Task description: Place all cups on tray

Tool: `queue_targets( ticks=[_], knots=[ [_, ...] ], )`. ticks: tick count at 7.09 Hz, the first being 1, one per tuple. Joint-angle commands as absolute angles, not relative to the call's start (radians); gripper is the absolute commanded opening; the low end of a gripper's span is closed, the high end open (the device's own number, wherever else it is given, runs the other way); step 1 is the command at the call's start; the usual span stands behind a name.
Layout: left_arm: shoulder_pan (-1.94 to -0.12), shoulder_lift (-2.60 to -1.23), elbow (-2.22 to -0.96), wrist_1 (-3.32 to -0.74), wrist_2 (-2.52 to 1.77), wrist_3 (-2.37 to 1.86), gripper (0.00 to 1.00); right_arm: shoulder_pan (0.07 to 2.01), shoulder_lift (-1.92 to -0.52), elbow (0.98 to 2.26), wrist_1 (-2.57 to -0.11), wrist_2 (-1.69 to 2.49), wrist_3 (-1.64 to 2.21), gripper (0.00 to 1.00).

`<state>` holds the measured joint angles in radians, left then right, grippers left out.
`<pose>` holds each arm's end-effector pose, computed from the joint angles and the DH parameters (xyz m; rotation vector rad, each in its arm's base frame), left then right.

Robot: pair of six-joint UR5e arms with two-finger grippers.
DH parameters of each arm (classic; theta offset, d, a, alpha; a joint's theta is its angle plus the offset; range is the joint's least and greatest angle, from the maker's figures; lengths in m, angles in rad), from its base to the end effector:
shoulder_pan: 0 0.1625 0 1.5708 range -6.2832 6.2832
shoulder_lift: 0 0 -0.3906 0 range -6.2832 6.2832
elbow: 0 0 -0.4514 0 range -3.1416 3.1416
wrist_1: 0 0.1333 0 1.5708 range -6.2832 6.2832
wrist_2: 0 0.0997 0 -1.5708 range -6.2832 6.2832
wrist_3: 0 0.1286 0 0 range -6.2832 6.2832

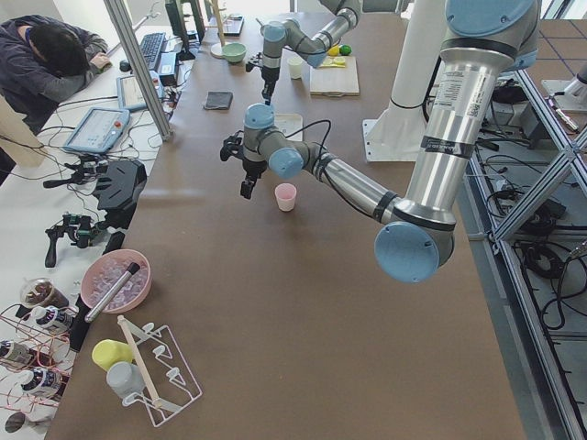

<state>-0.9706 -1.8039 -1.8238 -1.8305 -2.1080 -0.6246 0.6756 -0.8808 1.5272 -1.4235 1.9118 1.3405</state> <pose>0.3044 -0.5642 0.3452 0.3009 0.8366 0.1775 -0.5407 -0.5490 0.2058 0.0538 -0.8502 0.2829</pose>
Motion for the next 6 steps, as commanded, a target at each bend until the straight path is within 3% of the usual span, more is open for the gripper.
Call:
queue_targets(
  ticks=[1,4,5,6],
  knots=[
    [-0.956,-1.778,-1.839,-1.833,-2.108,-0.673,0.99,0.672,-0.867,1.528,-1.422,1.901,1.336,1.0],
    [-0.838,-1.743,-1.844,-1.884,-2.08,-0.784,0.99,0.767,-0.885,1.61,-1.46,1.98,1.272,1.0],
    [-0.801,-1.73,-1.842,-1.888,-2.05,-0.788,0.93,0.808,-0.893,1.643,-1.512,2.012,1.215,1.0],
    [-0.792,-1.72,-1.842,-1.89,-2.048,-0.788,0.65,0.846,-0.937,1.708,-1.554,2.037,1.151,1.0]
  ],
)
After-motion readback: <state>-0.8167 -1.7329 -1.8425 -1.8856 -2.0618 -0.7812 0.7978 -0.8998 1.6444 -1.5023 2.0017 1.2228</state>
